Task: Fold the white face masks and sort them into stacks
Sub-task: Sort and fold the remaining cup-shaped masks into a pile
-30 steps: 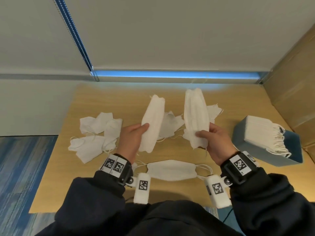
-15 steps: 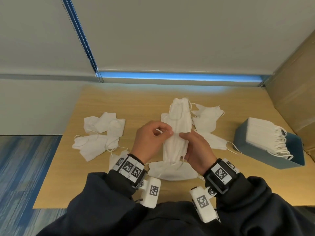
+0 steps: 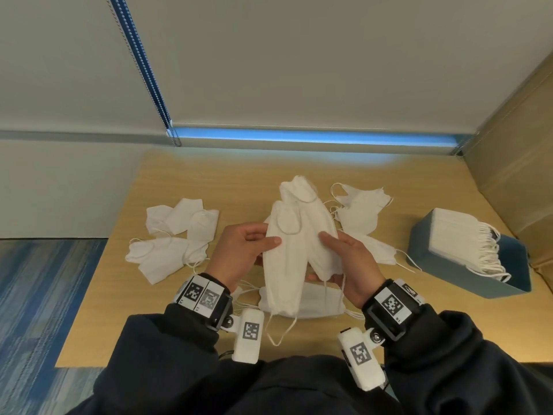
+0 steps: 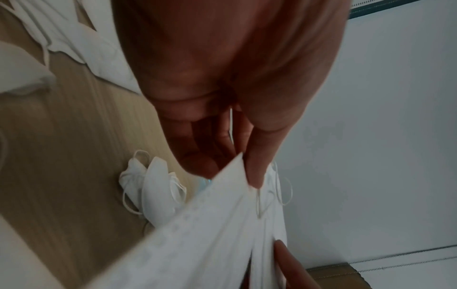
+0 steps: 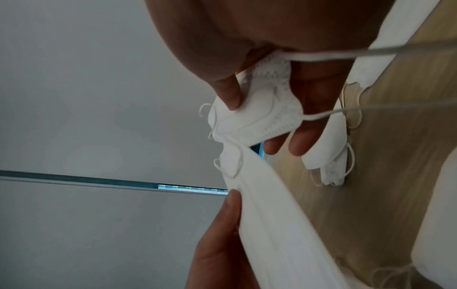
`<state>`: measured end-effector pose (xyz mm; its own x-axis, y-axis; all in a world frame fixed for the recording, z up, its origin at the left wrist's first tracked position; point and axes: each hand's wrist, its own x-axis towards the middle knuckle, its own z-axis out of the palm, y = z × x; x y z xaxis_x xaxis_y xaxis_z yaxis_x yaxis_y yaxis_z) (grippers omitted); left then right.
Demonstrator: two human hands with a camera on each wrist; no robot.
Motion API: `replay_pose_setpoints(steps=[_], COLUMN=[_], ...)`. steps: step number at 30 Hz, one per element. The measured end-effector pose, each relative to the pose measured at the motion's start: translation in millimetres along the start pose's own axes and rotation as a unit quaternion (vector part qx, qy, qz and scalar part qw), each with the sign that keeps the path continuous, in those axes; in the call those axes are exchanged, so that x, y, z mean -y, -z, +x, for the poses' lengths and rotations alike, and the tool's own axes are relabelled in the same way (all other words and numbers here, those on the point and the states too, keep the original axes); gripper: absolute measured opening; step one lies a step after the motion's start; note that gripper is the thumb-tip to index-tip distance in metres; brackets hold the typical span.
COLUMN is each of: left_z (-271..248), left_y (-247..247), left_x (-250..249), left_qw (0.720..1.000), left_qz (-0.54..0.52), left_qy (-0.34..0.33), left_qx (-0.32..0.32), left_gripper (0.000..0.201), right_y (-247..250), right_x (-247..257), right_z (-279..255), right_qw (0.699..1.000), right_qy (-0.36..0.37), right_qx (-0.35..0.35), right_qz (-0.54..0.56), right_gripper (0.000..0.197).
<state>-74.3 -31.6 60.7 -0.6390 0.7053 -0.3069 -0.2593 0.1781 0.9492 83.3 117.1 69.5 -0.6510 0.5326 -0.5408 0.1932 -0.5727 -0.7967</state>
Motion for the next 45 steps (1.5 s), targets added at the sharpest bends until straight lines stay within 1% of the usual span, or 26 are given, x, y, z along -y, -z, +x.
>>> replay_pose_setpoints(steps=[2,5,7,8,10,13,16,19,21,25,26,28,29,30,32,34,35,36,37,40,41,42,43,45], left_z=[-2.6,-5.2,-2.1,1.0,8.5,19.2,25.4,26.6,24.5,18.0,17.2,17.0,17.4,18.6,22.2,25.7,27.9,30.5,33.1,39.7,41.2,42.6,43.9,46.2], left_y=[4.4,0.5,-7.0,-10.8,-16.0,-14.7,-6.4,-2.7,-5.8,-18.0,-19.8,-19.8,-18.5,-16.5,-11.5,-4.9,-0.7,3.8,7.7,17.8,22.0,26.4,31.4,43.8], left_x=[2.5,2.8,2.8,2.7,2.0,0.0,-1.9,-0.8,3.2,13.6,15.8,18.2,17.9,17.2,13.9,8.3,5.1,1.5,-2.4,-13.4,-16.3,-19.7,-23.7,-30.4], left_qw=[1.0,0.995,0.989,0.988,0.989,0.987,0.979,0.973,0.972,0.983,0.985,0.988,0.99,0.991,0.994,0.995,0.996,0.998,0.998,0.994,0.994,0.994,0.997,0.995], left_qz=[0.005,0.022,0.024,0.018,-0.01,-0.094,-0.167,-0.201,-0.201,-0.138,-0.126,-0.1,-0.086,-0.073,-0.066,-0.077,-0.071,-0.052,-0.023,0.056,0.06,0.049,0.022,-0.082], left_qy=[0.015,0.055,0.078,0.087,0.106,0.127,0.111,0.099,0.108,0.113,0.111,0.105,0.102,0.097,0.075,0.035,0.011,-0.013,-0.033,-0.061,-0.059,-0.048,-0.027,0.038], left_qx=[0.016,0.085,0.126,0.129,0.104,0.043,-0.025,-0.056,-0.056,-0.035,-0.036,-0.046,-0.05,-0.051,-0.049,-0.044,-0.043,-0.044,-0.047,-0.069,-0.077,-0.08,-0.075,-0.04], left_gripper=[0.014,0.009,0.01,0.012,0.016,0.02,0.018,0.012,0.012,0.014,0.014,0.016,0.02,0.028,0.053,0.075,0.08,0.078,0.069,0.018,0.009,0.006,0.01,0.031], right_y=[3.0,5.0,3.0,1.3,-2.5,-4.4,-0.8,3.3,3.1,3.2,3.5,5.9,8.7,11.0,15.5,19.9,22.0,24.5,27.0,33.6,35.5,38.1,40.6,46.1], right_x=[4.6,9.4,9.9,8.8,4.6,-1.7,-6.0,-9.7,-10.5,-10.1,-9.9,-10.2,-11.5,-12.9,-13.3,-12.0,-11.5,-10.8,-10.0,-8.1,-8.3,-9.5,-10.9,-14.8], right_z=[2.1,5.2,5.2,4.9,3.5,1.0,-0.4,-1.2,-2.5,-0.3,0.3,1.5,3.0,4.1,4.9,5.8,6.7,7.5,8.1,8.4,8.6,9.8,11.0,13.9], right_qw=[1.0,0.998,0.996,0.995,0.992,0.99,0.986,0.989,0.991,0.99,0.99,0.987,0.984,0.98,0.974,0.974,0.973,0.971,0.969,0.966,0.966,0.966,0.968,0.977], right_qy=[0.018,0.039,0.051,0.06,0.076,0.087,0.093,0.085,0.078,0.081,0.078,0.081,0.088,0.095,0.102,0.099,0.096,0.092,0.089,0.076,0.072,0.067,0.054,0.005], right_qx=[-0.021,-0.04,-0.04,-0.034,-0.019,-0.005,0.007,0.013,0.032,0.064,0.074,0.091,0.095,0.099,0.102,0.1,0.101,0.106,0.113,0.126,0.125,0.125,0.12,0.092], right_qz=[-0.003,-0.023,-0.055,-0.074,-0.098,-0.115,-0.138,-0.124,-0.102,-0.097,-0.095,-0.106,-0.123,-0.145,-0.172,-0.178,-0.184,-0.194,-0.203,-0.213,-0.215,-0.216,-0.212,-0.193], right_gripper=[0.027,0.026,0.022,0.02,0.019,0.019,0.021,0.029,0.037,0.047,0.045,0.03,0.03,0.035,0.04,0.042,0.042,0.042,0.042,0.04,0.039,0.038,0.035,0.026])
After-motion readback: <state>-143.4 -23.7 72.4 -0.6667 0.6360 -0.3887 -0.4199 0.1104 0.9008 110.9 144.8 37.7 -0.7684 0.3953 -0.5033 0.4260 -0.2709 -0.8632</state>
